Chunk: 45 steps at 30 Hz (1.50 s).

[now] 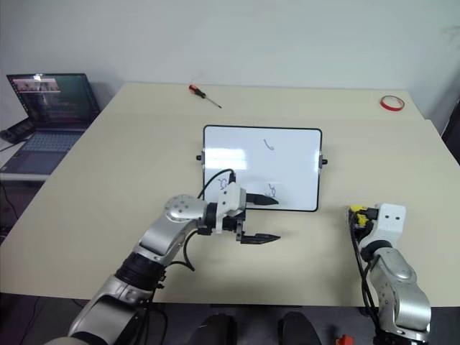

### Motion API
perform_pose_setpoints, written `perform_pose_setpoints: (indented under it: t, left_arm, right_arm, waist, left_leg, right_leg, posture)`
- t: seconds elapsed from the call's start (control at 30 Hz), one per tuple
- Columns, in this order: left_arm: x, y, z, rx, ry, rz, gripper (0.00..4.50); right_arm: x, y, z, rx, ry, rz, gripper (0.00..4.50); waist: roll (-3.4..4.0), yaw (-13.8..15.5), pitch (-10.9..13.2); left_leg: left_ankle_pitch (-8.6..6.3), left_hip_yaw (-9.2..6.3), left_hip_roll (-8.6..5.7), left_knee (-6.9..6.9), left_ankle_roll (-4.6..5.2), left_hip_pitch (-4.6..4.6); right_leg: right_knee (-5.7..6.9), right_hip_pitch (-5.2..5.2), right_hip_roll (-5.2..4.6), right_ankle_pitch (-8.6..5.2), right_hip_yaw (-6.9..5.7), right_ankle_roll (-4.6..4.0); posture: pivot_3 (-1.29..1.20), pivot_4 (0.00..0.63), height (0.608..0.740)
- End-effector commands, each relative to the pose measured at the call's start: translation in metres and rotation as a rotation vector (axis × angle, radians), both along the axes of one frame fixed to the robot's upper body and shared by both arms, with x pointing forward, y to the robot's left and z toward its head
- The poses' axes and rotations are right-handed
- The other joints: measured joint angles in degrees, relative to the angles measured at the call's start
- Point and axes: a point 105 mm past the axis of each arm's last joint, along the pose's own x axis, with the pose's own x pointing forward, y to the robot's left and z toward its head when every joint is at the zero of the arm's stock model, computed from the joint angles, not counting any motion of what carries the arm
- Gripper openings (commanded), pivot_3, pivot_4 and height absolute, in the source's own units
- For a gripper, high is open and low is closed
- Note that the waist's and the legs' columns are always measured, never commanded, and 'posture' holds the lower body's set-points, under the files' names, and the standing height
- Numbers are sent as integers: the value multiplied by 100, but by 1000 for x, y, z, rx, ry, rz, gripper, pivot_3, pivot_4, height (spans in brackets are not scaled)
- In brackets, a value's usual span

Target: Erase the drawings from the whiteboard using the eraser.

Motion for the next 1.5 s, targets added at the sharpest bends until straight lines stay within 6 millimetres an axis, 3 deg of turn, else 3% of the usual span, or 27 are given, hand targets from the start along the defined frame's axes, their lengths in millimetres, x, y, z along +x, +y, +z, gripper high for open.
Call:
perform_pose_setpoints:
  t: [0.03, 0.4, 0.53, 0.83, 1.03, 1.3, 1.5]
  left_arm:
    - [0, -1, 13, -18, -47, -8, 4500]
    - [2, -1, 14, -20, -56, 2, 4500]
    - [5, 1, 20, -43, -74, 37, 4500]
    - [43, 17, 29, -136, -194, 445, 4500]
    - [44, 20, 23, -143, -213, 545, 4500]
    - [59, 25, 18, -146, -215, 667, 4500]
    - [74, 36, 23, -155, -244, 759, 4500]
  right_arm:
    - [2, -2, 8, -2, -26, -8, 1127]
    - [5, -2, 10, -14, -33, -15, 1086]
    - [5, -3, 21, -92, -66, 5, 1086]
    - [8, 7, 54, -190, -209, 12, 1086]
    - [15, 25, 77, -240, -293, 67, 1086]
    - [47, 66, 105, -217, -395, 184, 1086]
    - [78, 113, 119, -191, -457, 320, 1086]
  waist:
    - [0, 0, 0]
    - [0, -1, 0]
    - [0, -1, 0]
    - [2, -8, -1]
    - [2, 7, -1]
    - [2, 1, -1]
    - [2, -24, -1]
  left_leg:
    - [0, 0, 0, 0, 0, 0]
    - [0, 0, 0, 1, 0, 1]
    - [0, 0, 0, 1, 0, 0]
    - [0, 0, 0, 3, 0, 0]
    - [0, -1, 0, 3, -1, 1]
    - [1, 0, 0, 4, -1, 1]
    - [1, 2, -1, 4, -1, 1]
  right_leg:
    - [0, 0, 0, 0, 0, 0]
    - [1, 1, 0, 0, 0, 0]
    - [1, 0, 0, 0, 0, 0]
    - [1, 0, -2, 0, 3, 0]
    - [3, 0, -2, 0, 0, 0]
    - [4, 0, -3, 1, -2, 0]
    - [6, -3, -3, 1, -2, 0]
  posture:
    - [0, 150, 740]
    - [0, 150, 740]
    - [0, 150, 740]
    - [0, 150, 740]
    - [0, 150, 740]
    - [0, 150, 740]
    - [0, 150, 740]
